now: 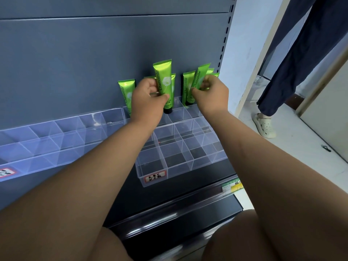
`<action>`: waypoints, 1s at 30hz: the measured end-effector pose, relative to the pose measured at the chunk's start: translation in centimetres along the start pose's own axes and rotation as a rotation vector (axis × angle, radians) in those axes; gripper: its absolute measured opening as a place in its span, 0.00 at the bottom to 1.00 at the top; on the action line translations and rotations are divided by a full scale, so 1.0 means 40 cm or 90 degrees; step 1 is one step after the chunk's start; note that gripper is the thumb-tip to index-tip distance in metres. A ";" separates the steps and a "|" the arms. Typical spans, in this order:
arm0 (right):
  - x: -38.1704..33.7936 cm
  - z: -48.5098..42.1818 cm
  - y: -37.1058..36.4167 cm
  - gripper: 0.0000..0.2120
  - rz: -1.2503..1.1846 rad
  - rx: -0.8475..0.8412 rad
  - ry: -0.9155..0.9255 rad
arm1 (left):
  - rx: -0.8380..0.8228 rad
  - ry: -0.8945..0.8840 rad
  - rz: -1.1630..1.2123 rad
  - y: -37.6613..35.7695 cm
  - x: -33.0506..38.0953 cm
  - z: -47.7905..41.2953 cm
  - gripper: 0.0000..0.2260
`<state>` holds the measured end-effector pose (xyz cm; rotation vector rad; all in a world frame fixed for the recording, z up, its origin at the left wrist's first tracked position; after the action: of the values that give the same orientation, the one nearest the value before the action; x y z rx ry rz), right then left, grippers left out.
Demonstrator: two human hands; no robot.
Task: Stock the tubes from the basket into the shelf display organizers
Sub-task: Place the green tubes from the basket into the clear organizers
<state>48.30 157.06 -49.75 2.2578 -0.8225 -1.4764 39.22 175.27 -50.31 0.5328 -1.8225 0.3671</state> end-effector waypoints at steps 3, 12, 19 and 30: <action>-0.001 -0.005 -0.022 0.07 0.056 -0.022 0.003 | -0.008 -0.004 0.000 -0.003 0.000 0.004 0.13; -0.004 -0.009 -0.071 0.11 0.208 -0.092 0.023 | -0.024 -0.001 -0.012 0.001 -0.021 0.002 0.13; 0.006 -0.012 -0.085 0.11 0.200 -0.086 0.007 | -0.015 0.001 -0.011 0.002 -0.027 0.001 0.14; 0.005 -0.007 -0.088 0.12 0.216 -0.078 0.006 | -0.023 -0.003 -0.009 0.004 -0.029 0.002 0.13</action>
<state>49.65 159.69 -51.70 1.9198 -1.0233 -1.3189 39.38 175.56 -51.45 0.5215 -1.8257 0.3232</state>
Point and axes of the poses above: each hand's wrist, its own z-axis away from the middle knuckle, its own y-axis out of the back of the hand, x = y × z, the point moved 5 cm from there along -z, towards the middle knuckle, and after that the axes turned 6 degrees about z, right-handed, at the moved point
